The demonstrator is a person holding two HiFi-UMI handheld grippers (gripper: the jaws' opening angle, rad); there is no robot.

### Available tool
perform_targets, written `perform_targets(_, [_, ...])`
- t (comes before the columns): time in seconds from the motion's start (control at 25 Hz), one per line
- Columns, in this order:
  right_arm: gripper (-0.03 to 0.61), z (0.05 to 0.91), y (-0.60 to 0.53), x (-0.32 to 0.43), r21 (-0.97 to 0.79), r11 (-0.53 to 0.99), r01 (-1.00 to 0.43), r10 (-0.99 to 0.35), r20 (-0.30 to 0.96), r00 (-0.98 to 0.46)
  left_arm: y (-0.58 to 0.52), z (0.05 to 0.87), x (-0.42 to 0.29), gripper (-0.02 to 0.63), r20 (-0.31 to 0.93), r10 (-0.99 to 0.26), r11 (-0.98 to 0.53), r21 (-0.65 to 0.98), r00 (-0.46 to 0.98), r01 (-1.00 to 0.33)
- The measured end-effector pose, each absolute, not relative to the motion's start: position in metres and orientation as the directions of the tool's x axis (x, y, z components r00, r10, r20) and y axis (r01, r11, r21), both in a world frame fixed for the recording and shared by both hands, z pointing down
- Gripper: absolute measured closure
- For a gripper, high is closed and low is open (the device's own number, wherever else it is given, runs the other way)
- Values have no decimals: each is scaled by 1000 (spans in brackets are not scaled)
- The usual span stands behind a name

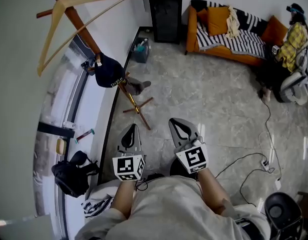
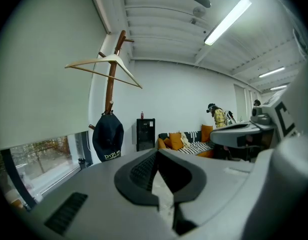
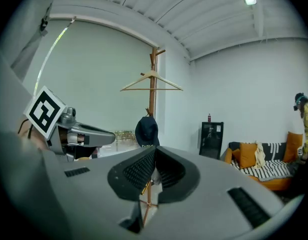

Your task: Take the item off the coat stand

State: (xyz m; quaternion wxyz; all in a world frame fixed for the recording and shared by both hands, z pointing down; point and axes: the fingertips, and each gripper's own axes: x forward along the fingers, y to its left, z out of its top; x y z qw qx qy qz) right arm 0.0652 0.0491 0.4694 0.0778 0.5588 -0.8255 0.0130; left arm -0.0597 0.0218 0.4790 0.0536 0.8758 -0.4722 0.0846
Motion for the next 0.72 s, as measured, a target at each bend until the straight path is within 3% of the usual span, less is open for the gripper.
perform_targets(0.36, [574,474,-21,119,58,478,-876,-871,161,-465,-28,483,-29,604,240,-884,-410,12,401,-912])
perform_targets(0.72, [574,497,-79,98,34,575,-817,-806,198,-558,-61,497,-56,604,278,-916,-296,23,290,-955])
